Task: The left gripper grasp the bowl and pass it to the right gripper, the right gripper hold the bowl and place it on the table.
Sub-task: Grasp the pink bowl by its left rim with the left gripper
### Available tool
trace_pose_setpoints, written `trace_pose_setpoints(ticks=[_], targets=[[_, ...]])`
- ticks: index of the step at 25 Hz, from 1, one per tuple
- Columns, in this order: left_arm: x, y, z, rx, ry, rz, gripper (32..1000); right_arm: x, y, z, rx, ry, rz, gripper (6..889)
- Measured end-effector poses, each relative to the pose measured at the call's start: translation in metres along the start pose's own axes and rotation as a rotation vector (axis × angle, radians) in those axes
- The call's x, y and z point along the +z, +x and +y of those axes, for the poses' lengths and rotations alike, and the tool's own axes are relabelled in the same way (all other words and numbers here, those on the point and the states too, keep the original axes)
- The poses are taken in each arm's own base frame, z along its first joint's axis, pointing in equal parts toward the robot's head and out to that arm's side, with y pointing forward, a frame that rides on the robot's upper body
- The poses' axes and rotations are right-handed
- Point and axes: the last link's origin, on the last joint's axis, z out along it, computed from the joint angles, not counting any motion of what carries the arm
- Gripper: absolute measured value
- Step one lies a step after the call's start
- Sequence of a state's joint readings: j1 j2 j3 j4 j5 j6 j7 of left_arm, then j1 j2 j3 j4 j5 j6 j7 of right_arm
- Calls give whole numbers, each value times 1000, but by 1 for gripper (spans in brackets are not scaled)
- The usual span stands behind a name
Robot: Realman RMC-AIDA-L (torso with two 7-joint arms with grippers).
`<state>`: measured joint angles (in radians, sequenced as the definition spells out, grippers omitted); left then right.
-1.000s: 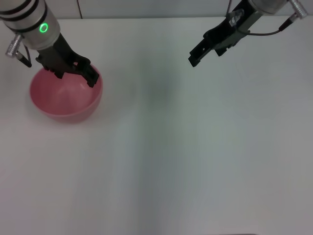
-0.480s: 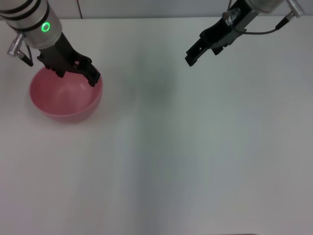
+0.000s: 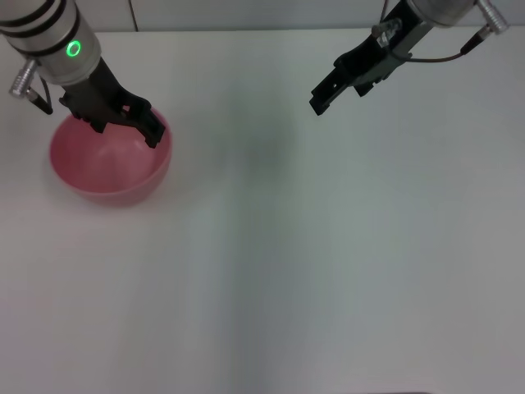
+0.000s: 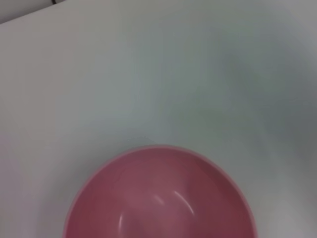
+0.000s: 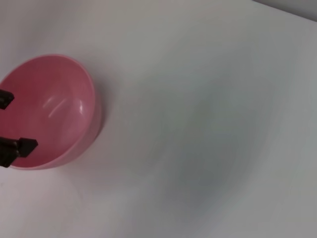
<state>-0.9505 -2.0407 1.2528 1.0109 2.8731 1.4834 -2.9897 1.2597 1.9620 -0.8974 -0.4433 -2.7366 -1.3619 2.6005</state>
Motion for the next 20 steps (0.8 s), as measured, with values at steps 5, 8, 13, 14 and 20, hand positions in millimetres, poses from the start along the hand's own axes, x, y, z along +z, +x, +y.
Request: trace_pose_setpoints(ticks=[5, 8, 13, 14, 20], targets=[[-1, 0, -6, -9, 10, 3, 842, 0, 1, 0, 1, 0, 1, 860], [-1, -3, -17, -28, 23, 8, 842, 0, 1, 0, 1, -1, 1, 860], [-3, -9, -40, -71, 50, 13, 841, 1, 1, 0, 2, -3, 1, 859], [-3, -10, -45, -83, 55, 15, 841, 1, 1, 0, 3, -3, 1, 859], [4, -14, -68, -147, 69, 8, 840, 1, 1, 0, 3, -3, 1, 859]])
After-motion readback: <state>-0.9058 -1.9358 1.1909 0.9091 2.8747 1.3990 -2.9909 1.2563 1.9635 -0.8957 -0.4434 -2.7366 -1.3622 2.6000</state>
